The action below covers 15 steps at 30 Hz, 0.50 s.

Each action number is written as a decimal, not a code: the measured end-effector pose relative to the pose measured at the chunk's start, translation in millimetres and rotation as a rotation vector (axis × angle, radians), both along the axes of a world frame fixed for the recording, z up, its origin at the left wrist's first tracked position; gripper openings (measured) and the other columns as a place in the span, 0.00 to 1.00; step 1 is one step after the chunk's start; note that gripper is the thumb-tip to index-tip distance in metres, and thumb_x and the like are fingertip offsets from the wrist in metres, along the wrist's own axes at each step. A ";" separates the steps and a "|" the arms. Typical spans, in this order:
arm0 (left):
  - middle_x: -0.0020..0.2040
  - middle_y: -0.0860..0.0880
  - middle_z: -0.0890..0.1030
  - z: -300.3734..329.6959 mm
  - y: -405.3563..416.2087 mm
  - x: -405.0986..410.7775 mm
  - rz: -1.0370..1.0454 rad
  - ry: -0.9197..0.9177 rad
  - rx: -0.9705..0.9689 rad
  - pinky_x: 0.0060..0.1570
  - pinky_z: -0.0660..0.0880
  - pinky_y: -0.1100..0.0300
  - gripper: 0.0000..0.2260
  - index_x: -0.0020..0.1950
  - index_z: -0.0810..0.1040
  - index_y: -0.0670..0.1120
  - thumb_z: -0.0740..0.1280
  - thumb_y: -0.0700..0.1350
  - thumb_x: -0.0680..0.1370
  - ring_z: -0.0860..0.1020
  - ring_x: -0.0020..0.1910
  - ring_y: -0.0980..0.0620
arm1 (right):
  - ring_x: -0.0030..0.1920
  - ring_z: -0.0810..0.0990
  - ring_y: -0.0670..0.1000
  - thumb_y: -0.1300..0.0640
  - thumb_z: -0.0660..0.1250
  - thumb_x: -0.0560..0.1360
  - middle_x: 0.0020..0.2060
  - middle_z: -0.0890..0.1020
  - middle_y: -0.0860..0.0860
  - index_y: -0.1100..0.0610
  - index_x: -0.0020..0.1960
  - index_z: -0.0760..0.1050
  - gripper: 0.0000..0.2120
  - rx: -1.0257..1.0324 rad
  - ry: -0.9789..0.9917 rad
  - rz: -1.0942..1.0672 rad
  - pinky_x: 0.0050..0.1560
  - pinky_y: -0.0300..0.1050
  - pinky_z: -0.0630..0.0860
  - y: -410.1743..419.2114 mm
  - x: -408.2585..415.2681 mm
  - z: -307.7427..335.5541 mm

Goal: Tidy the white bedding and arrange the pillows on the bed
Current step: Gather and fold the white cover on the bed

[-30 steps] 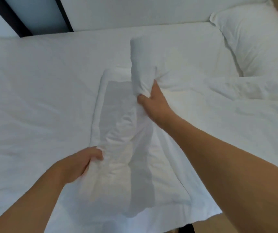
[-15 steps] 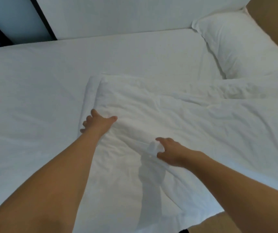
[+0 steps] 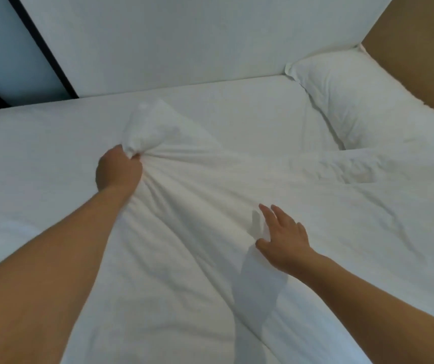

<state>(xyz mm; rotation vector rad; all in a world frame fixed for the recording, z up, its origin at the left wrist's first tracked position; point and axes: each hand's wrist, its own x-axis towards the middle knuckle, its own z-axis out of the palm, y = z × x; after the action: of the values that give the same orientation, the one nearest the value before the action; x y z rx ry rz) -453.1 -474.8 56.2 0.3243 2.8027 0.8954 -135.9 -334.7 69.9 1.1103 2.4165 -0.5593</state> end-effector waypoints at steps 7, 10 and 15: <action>0.74 0.38 0.59 2.3 15.2 16.2 -0.067 -0.285 -0.843 0.71 0.53 0.35 0.37 0.77 0.53 0.44 0.65 0.54 0.74 0.59 0.73 0.36 | 0.78 0.47 0.53 0.47 0.58 0.78 0.79 0.45 0.48 0.46 0.79 0.45 0.34 0.016 -0.081 -0.190 0.76 0.55 0.45 64.5 106.7 38.8; 0.72 0.40 0.62 19.3 79.8 119.9 -0.343 -0.247 -0.832 0.70 0.56 0.37 0.29 0.75 0.58 0.45 0.60 0.50 0.75 0.61 0.71 0.37 | 0.78 0.48 0.54 0.46 0.58 0.78 0.79 0.45 0.50 0.48 0.79 0.47 0.34 0.037 -0.113 -0.324 0.76 0.55 0.46 108.0 186.3 56.6; 0.73 0.44 0.64 55.7 238.4 301.9 -0.885 -0.123 -0.652 0.68 0.63 0.45 0.28 0.76 0.59 0.52 0.61 0.49 0.77 0.67 0.69 0.39 | 0.77 0.52 0.56 0.43 0.61 0.75 0.78 0.52 0.54 0.51 0.78 0.50 0.37 0.107 -0.090 -0.650 0.75 0.56 0.51 198.2 346.2 71.0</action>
<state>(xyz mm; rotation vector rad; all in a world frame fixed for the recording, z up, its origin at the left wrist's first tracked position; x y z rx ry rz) -151.1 -236.4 111.9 1.1817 2.2494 -0.1790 210.3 -136.5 140.9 1.9363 1.9960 -0.5569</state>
